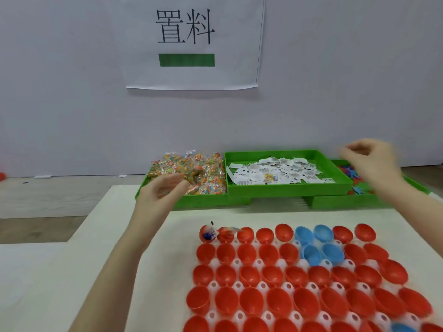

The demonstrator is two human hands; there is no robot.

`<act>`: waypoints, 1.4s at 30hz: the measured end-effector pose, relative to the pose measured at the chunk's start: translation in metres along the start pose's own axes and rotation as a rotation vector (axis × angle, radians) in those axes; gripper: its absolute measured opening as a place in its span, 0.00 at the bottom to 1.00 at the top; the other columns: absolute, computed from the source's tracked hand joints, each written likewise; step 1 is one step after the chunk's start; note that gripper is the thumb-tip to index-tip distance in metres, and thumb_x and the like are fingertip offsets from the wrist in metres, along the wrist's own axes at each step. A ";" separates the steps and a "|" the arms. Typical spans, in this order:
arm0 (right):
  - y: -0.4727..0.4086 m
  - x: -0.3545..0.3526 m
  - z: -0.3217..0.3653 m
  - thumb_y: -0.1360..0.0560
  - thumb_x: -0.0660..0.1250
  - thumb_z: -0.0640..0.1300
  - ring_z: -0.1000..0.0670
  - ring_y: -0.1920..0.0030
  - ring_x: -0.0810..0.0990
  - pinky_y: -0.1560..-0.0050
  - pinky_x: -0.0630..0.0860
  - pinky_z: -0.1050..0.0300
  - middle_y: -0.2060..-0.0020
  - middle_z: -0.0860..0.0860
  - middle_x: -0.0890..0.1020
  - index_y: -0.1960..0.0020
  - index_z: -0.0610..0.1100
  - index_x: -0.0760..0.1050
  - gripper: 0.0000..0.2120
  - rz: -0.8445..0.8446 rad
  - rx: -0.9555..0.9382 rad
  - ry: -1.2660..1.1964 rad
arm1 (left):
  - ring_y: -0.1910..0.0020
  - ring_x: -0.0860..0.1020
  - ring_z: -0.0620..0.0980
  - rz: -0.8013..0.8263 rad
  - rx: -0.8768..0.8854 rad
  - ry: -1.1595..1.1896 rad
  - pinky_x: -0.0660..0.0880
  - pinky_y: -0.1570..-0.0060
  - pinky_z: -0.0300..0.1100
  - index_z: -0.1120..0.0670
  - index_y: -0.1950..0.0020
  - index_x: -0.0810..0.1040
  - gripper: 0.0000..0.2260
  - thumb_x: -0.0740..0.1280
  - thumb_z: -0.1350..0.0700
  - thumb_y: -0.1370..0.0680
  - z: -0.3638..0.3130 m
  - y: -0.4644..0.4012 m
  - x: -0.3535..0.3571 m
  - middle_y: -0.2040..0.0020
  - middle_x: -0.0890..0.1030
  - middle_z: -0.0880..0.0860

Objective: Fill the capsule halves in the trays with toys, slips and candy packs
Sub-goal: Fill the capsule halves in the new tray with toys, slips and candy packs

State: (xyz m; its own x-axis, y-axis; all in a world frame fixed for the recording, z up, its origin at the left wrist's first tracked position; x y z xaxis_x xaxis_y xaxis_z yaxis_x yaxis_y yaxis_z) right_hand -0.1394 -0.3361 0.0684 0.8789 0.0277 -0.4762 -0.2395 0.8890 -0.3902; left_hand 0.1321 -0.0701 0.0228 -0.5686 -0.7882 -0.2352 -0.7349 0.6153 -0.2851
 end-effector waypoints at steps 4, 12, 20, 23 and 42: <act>-0.036 -0.012 -0.088 0.24 0.64 0.43 0.36 0.40 0.73 0.41 0.69 0.48 0.40 0.34 0.75 0.37 0.34 0.71 0.19 0.159 0.183 0.571 | 0.44 0.75 0.52 0.002 -0.146 -0.395 0.69 0.46 0.42 0.60 0.39 0.76 0.16 0.64 0.53 0.23 0.030 -0.043 0.006 0.41 0.78 0.56; -0.039 -0.001 -0.126 0.31 0.73 0.47 0.40 0.36 0.71 0.38 0.67 0.51 0.36 0.39 0.73 0.36 0.36 0.71 0.27 0.303 0.340 0.606 | 0.45 0.74 0.58 -0.064 -0.173 -1.016 0.71 0.50 0.47 0.55 0.44 0.79 0.14 0.65 0.49 0.24 0.054 -0.074 0.008 0.43 0.77 0.57; -0.040 -0.019 -0.104 0.30 0.72 0.39 0.37 0.43 0.76 0.42 0.70 0.48 0.46 0.36 0.80 0.41 0.33 0.76 0.19 0.016 0.118 0.527 | 0.44 0.71 0.60 -0.086 -0.160 -1.115 0.69 0.46 0.48 0.62 0.50 0.80 0.17 0.62 0.49 0.24 0.048 -0.076 0.013 0.44 0.75 0.61; -0.041 -0.025 -0.101 0.29 0.71 0.38 0.36 0.45 0.77 0.45 0.71 0.48 0.49 0.36 0.81 0.44 0.34 0.78 0.15 -0.035 0.089 0.537 | 0.41 0.71 0.59 -0.046 -0.186 -1.153 0.69 0.45 0.48 0.60 0.51 0.79 0.25 0.62 0.37 0.26 0.047 -0.075 0.022 0.43 0.75 0.59; -0.028 0.040 -0.006 0.25 0.60 0.43 0.44 0.54 0.78 0.50 0.72 0.51 0.56 0.45 0.82 0.56 0.44 0.78 0.09 0.269 -0.151 0.272 | 0.56 0.75 0.48 -0.254 -0.062 -0.195 0.70 0.52 0.41 0.58 0.42 0.77 0.14 0.69 0.56 0.26 0.008 -0.048 0.038 0.53 0.79 0.52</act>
State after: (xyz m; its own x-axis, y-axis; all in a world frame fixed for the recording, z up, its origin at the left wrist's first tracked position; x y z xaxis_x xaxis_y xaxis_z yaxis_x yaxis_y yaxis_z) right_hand -0.1001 -0.3626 0.0560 0.6402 0.1106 -0.7602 -0.5217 0.7890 -0.3246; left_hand 0.1483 -0.1296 0.0196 -0.2869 -0.8960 -0.3390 -0.8690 0.3923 -0.3014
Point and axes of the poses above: each hand's wrist, its own y-axis away from the middle knuckle, its own x-axis out of the palm, z = x × y, the point moved 7 cm from there along -y, towards the middle knuckle
